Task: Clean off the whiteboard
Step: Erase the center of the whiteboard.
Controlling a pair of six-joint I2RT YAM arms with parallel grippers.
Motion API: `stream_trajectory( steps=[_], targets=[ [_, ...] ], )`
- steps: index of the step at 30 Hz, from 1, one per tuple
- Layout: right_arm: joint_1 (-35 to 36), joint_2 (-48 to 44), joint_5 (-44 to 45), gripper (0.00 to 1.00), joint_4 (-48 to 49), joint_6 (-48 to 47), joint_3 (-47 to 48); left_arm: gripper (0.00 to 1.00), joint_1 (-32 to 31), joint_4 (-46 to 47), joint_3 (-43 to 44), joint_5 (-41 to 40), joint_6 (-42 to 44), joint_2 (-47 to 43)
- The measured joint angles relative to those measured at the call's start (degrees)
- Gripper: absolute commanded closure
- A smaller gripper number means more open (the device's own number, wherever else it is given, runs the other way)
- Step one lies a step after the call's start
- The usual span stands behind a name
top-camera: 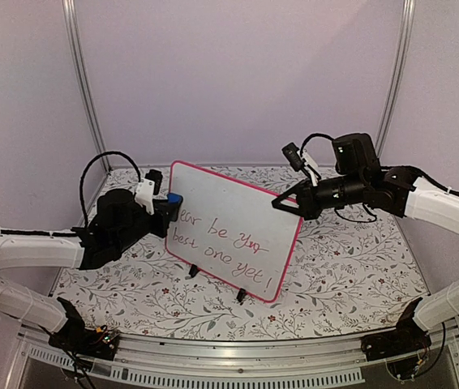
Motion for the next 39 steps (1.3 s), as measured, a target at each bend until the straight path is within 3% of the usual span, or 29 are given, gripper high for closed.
stream_trajectory(
  steps=[13, 39],
  targets=[
    [-0.1, -0.1, 0.7, 1.00, -0.2, 0.0, -0.2, 0.84, 3.7, 2.2, -1.4, 5.3, -4.0, 0.6],
    [-0.5, -0.3, 1.3, 1.00, -0.4, 1.3, -0.6, 0.86, 3.9, 7.8, -5.4, 7.3, -9.8, 4.4]
  ],
)
